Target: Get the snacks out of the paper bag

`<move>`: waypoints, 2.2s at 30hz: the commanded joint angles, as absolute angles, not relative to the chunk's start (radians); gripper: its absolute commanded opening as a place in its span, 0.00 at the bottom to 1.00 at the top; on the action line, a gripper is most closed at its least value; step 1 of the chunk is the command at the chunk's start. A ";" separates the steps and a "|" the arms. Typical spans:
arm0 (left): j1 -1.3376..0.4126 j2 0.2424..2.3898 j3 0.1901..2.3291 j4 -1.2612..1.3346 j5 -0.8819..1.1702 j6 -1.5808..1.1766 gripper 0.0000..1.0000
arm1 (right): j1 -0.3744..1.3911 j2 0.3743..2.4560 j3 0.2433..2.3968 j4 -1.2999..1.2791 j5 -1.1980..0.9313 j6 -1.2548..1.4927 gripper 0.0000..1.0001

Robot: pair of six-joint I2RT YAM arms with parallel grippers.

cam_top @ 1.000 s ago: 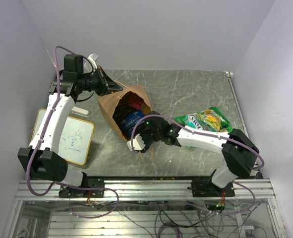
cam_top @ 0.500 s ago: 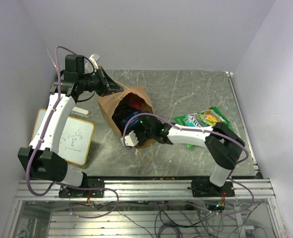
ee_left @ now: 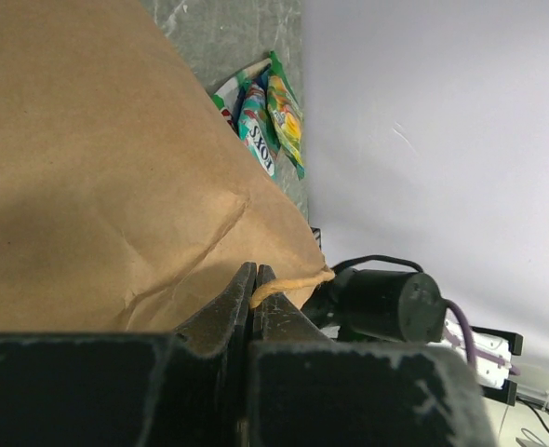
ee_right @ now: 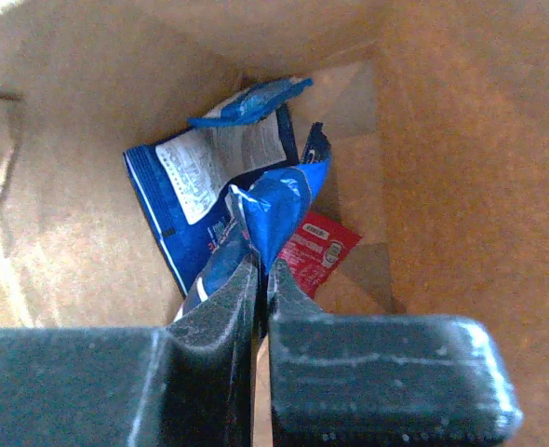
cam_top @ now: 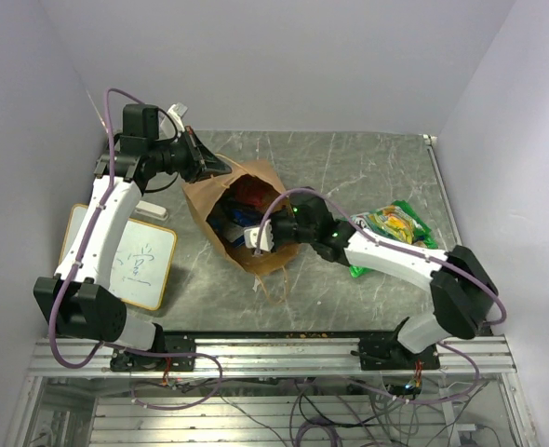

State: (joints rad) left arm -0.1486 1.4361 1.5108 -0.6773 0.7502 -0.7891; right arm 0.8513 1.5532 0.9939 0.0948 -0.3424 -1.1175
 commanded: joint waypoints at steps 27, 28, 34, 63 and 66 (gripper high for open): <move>-0.152 1.428 1.522 -0.650 0.757 -0.786 0.07 | 0.751 0.939 1.091 -0.223 -0.497 -0.553 0.00; -0.152 1.431 1.523 -0.652 0.757 -0.786 0.07 | 0.750 0.914 1.104 -0.225 -0.476 -0.535 0.00; -0.154 1.452 1.523 -0.645 0.760 -0.799 0.07 | 0.750 0.806 1.178 -0.167 -0.280 -0.483 0.00; -0.166 1.417 1.498 -0.647 0.771 -0.792 0.07 | 0.533 1.044 1.038 -0.675 0.626 -0.778 0.00; -0.167 1.415 1.496 -0.646 0.772 -0.793 0.07 | 0.532 1.086 1.033 -0.664 0.587 -0.756 0.00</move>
